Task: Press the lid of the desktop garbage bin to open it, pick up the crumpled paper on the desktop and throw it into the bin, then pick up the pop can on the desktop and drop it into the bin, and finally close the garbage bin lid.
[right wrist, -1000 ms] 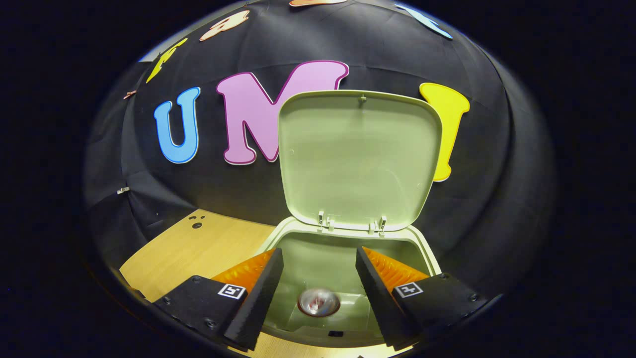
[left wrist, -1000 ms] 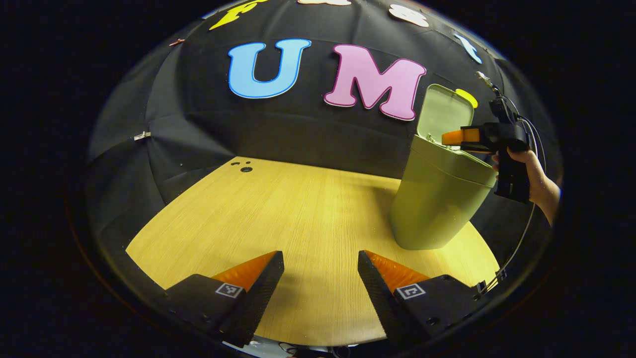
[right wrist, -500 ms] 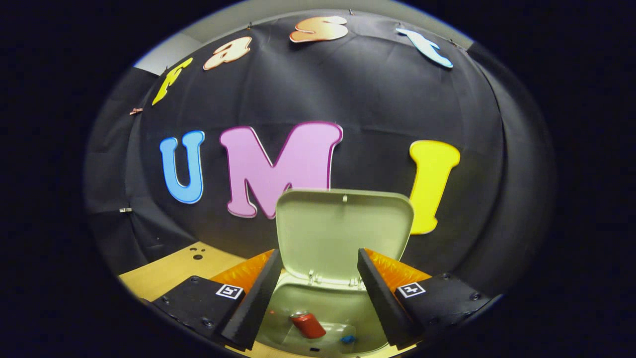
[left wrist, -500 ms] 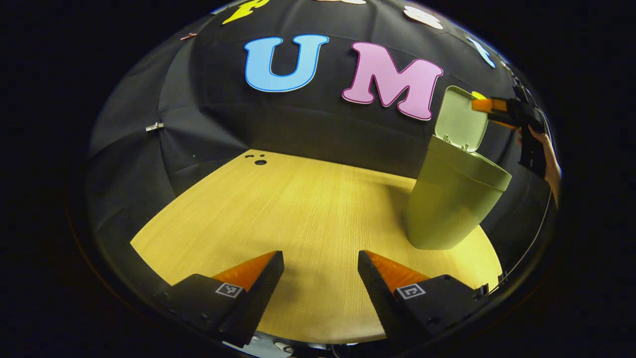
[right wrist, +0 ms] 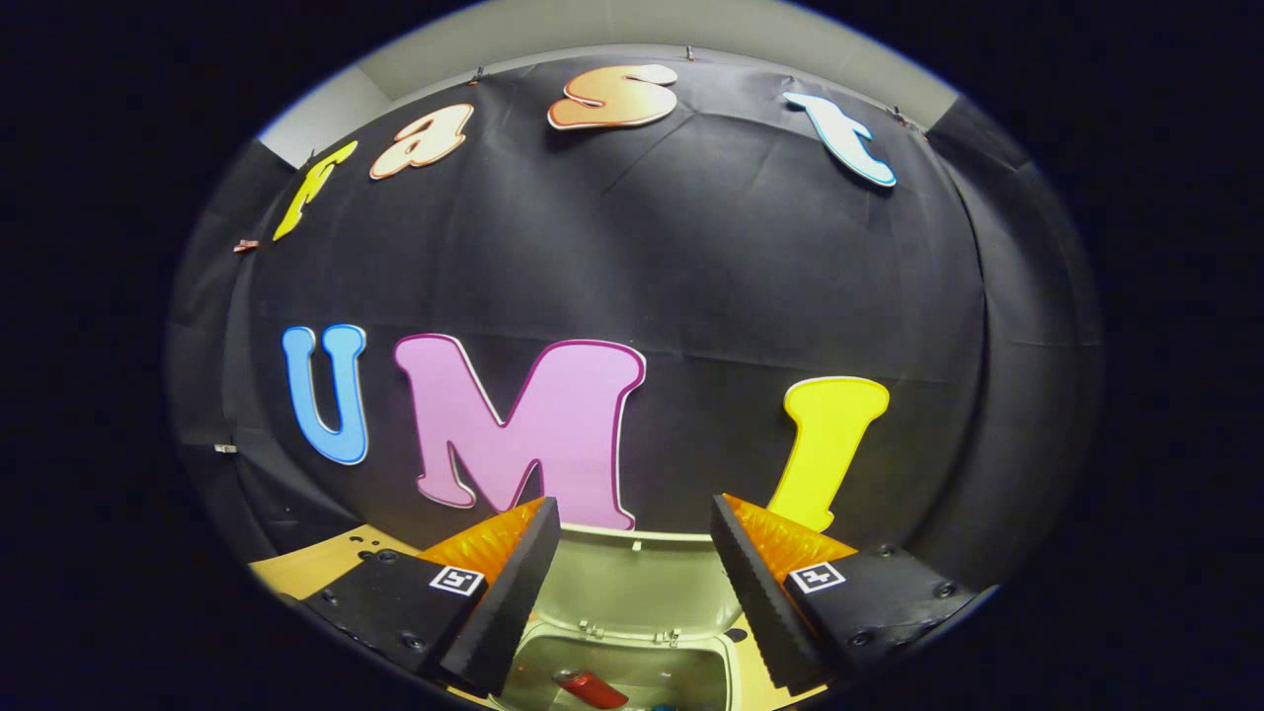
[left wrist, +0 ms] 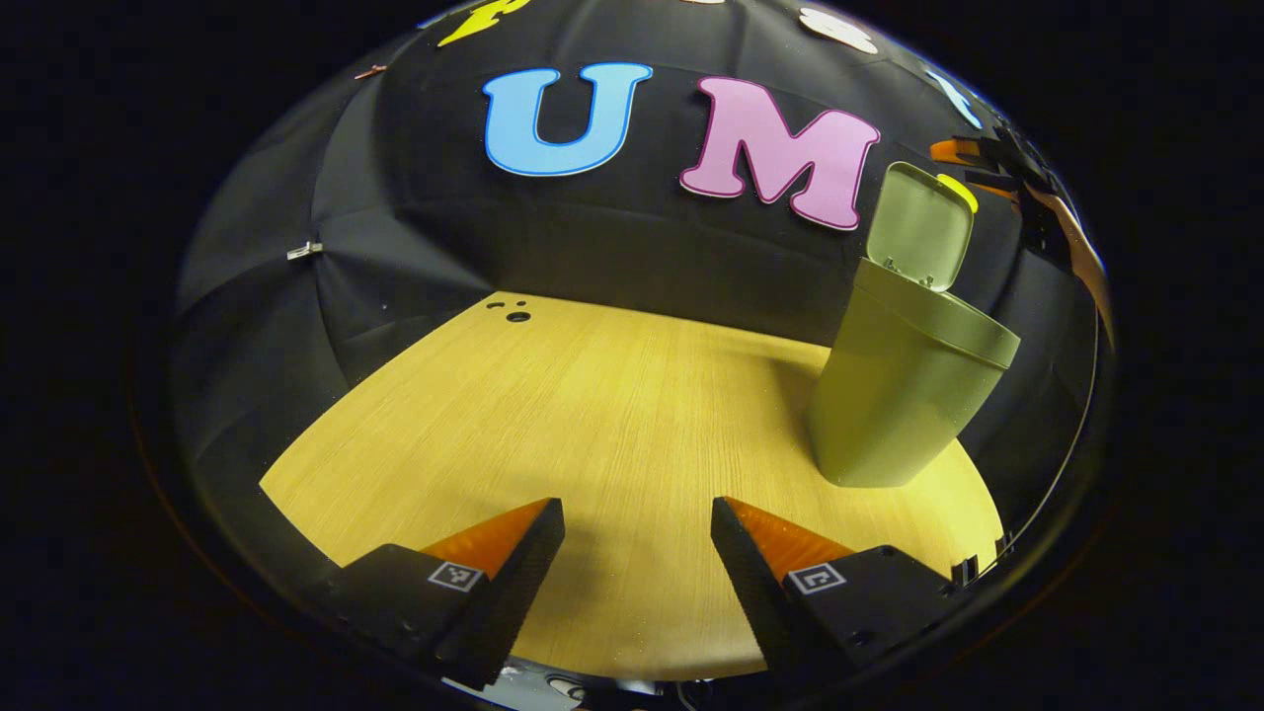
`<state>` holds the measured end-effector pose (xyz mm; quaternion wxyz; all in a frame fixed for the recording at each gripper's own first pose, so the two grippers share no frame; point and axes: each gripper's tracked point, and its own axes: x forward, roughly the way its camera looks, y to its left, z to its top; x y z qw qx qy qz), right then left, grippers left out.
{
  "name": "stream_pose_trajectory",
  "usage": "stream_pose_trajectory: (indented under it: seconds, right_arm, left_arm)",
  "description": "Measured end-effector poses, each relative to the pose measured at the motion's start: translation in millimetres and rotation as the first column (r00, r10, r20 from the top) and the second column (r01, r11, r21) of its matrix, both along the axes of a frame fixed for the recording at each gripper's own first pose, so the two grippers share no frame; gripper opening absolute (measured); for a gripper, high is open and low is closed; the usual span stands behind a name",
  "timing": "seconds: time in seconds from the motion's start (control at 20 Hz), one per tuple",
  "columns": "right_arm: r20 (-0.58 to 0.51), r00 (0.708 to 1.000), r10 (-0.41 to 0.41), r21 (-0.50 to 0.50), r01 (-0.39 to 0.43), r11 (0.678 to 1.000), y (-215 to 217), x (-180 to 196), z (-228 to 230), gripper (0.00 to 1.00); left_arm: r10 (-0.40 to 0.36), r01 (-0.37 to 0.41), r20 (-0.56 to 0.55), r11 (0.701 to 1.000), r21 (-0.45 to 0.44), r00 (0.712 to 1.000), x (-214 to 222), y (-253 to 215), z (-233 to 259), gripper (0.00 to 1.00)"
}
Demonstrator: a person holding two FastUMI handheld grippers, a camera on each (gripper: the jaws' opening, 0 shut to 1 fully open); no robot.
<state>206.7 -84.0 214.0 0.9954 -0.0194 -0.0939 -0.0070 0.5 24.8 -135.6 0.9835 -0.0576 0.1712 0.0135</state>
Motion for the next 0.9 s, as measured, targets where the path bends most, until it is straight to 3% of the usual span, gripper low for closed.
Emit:
stream_pose_trajectory:
  seconds: [0.15,0.55,0.9]
  right_arm:
    - [-0.023,0.998,-0.054,0.011,0.054,0.998,-15,22,2,0.96]
    - [-0.104,0.994,-0.043,0.063,0.050,0.997,-14,59,-15,0.95]
    - [-0.172,0.985,0.004,0.089,0.012,0.996,-15,44,-25,0.96]
  left_arm:
    - [0.044,-0.044,-0.018,0.999,0.008,0.999,-7,19,-8,0.96]
    - [0.147,-0.147,-0.037,0.989,-0.008,0.988,-22,50,-19,0.96]
    - [0.127,-0.127,-0.007,0.992,0.016,0.992,-9,34,-12,0.96]
